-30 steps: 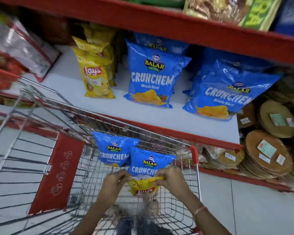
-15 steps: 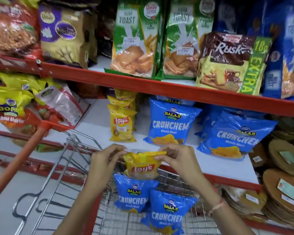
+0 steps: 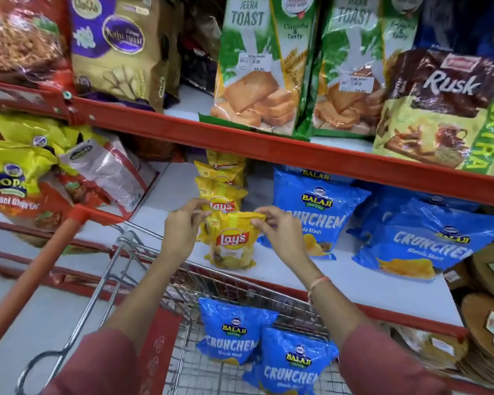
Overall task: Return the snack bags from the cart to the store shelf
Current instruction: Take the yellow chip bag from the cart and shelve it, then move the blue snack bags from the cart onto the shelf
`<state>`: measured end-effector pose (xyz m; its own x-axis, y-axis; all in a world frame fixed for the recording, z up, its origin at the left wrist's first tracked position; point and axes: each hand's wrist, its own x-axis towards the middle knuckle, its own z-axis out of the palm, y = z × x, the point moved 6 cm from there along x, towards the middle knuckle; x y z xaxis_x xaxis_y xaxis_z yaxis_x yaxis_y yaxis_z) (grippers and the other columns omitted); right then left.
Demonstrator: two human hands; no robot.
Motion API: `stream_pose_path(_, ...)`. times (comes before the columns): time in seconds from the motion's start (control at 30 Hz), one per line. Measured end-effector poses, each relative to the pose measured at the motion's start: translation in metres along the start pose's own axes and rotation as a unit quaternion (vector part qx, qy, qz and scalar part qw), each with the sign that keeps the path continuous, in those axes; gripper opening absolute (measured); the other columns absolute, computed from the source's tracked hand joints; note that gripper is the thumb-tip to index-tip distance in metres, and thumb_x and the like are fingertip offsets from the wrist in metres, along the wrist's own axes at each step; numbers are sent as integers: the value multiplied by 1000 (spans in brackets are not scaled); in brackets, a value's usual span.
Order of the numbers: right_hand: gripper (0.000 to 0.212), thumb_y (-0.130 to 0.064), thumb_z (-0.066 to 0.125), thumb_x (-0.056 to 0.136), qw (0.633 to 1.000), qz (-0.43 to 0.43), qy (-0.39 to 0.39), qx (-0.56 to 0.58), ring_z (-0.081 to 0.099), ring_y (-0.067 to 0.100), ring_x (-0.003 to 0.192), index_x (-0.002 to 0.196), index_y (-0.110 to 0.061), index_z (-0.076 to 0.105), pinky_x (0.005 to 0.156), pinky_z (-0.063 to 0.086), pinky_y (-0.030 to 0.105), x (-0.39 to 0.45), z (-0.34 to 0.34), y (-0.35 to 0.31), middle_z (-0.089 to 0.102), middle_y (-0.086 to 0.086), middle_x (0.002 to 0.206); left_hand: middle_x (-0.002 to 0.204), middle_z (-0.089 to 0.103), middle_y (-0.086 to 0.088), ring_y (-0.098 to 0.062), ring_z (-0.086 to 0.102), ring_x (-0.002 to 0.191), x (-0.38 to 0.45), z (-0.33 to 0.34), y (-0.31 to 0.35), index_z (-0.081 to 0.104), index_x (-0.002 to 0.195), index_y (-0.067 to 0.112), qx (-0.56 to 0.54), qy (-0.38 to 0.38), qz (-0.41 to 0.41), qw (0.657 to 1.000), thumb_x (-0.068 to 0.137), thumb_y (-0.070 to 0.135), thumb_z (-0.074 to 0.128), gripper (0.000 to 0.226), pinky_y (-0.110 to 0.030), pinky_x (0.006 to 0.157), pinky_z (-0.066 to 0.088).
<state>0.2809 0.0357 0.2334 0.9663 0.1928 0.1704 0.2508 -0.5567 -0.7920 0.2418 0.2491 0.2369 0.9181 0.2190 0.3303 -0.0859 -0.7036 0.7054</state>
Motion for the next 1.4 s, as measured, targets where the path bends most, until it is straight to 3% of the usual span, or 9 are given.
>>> stream_pose_path(0.13,47,-26,71,80,999,17,28,38,63,11,95,122,-18,51,82,53,26,-15,5,14,67,2,108,122,58,-7,-16,55,106,-22,0,-13,46,126,15,-44,44,-39,997,89,23,60,40,-34,85,46)
stream_pose_path(0.27,38,-21,65,87,995,1,94,35,57,15,102,120,-19,48,84,48,25,-61,10,34,55,5,116,112,56,-10,-17,51,104,-76,10,-21,53,114,10,-31,84,-27,996,89,13,59,26,-30,90,43)
stream_pose_path(0.47,16,-27,48,93,978,-83,-55,-181,56,16,79,91,-15,58,65,47,24,-134,60,77,60,3,86,98,65,-10,-19,56,92,-159,84,-80,56,103,16,6,-151,-63,986,88,37,43,29,-34,76,49)
stream_pose_path(0.8,55,-31,91,47,864,187,-265,-386,66,36,79,91,-7,68,73,56,44,-191,41,230,71,13,84,142,41,-13,-27,40,128,-191,228,-50,35,137,12,80,-423,-33,902,91,14,55,51,-39,101,38)
stream_pose_path(0.9,33,-16,78,70,867,225,-253,-366,64,35,93,101,-10,68,79,53,39,-196,24,235,72,16,95,137,44,-16,-32,46,122,-209,256,-47,35,136,10,122,-479,-40,869,91,10,54,49,-44,96,43)
stream_pose_path(1.03,12,-13,61,85,851,252,-257,-383,67,34,80,94,-11,70,67,54,38,-216,12,237,72,18,85,123,55,-13,-32,56,110,-238,256,-50,51,122,10,202,-476,-53,854,92,6,49,31,-42,90,48)
stream_pose_path(1.13,18,-11,87,57,828,217,-277,-436,65,25,48,65,-8,71,40,53,30,-228,10,227,68,11,54,119,58,-9,-26,58,106,-250,244,-45,57,119,14,213,-453,-32,865,89,2,48,34,-36,87,48)
stream_pose_path(1.27,43,-7,94,11,866,114,-226,-431,46,13,21,41,-15,64,20,30,16,-227,-12,187,48,3,26,104,67,-12,-25,65,90,-248,216,-29,70,104,14,97,-387,-31,916,80,-2,57,32,-33,73,53)
stream_pose_path(1.4,31,-13,93,44,887,98,-203,-403,55,10,33,64,-25,73,29,43,18,-226,-44,160,63,-3,42,95,66,-5,-16,61,94,-227,161,-8,71,92,9,64,-291,-55,953,83,0,60,17,-31,91,50)
